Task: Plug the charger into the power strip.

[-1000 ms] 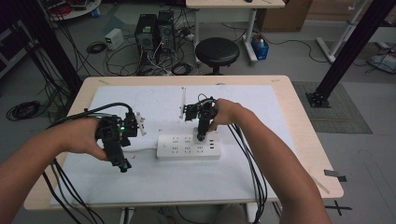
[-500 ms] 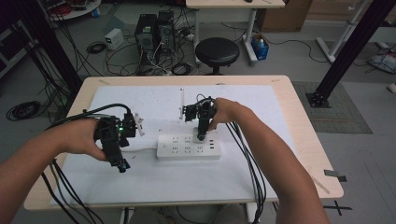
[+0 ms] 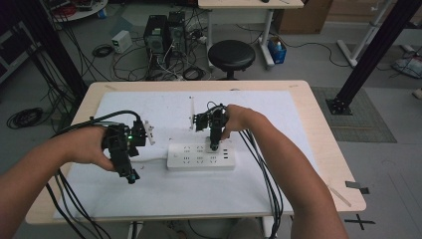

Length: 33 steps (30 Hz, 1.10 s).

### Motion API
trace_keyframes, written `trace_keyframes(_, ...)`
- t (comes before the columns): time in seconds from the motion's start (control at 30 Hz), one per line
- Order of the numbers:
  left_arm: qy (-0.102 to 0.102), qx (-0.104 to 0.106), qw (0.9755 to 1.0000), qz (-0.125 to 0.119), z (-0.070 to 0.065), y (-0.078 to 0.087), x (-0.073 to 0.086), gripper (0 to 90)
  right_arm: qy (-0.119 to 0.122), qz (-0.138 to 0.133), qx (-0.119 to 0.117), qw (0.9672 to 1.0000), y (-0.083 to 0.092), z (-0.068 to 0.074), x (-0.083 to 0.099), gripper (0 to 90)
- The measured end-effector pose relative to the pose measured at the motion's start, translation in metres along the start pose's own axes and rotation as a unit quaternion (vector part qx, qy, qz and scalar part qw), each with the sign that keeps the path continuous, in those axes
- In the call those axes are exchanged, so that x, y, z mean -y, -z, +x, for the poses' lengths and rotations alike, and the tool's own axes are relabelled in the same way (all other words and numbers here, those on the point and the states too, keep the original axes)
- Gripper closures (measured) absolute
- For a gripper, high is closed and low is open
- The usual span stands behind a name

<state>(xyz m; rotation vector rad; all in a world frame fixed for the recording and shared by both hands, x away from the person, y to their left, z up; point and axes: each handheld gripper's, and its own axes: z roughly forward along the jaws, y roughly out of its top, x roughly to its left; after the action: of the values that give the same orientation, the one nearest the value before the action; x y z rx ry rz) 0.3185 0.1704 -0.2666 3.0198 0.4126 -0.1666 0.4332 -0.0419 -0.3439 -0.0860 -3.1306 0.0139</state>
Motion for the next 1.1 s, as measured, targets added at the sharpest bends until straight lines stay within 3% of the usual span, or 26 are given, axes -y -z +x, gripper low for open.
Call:
trace_keyframes(0.43,-0.002,0.001,1.0000,0.004,0.001,-0.003,-0.001,21.9,0.007,-0.019,0.008,0.9998,-0.002,0.002,0.001,62.3)
trace_keyframes(0.83,-0.003,0.001,1.0000,0.003,0.002,-0.003,0.000,21.9,0.005,-0.014,0.006,0.9999,-0.003,0.002,0.005,62.3)
trace_keyframes(0.93,-0.002,0.001,1.0000,0.002,0.002,-0.003,-0.001,21.9,0.017,-0.001,0.015,0.9997,-0.010,0.004,0.004,62.3)
trace_keyframes(1.1,0.004,0.007,1.0000,0.001,0.006,-0.003,-0.002,21.9,0.013,-0.008,0.018,0.9997,-0.010,0.006,0.004,62.3)
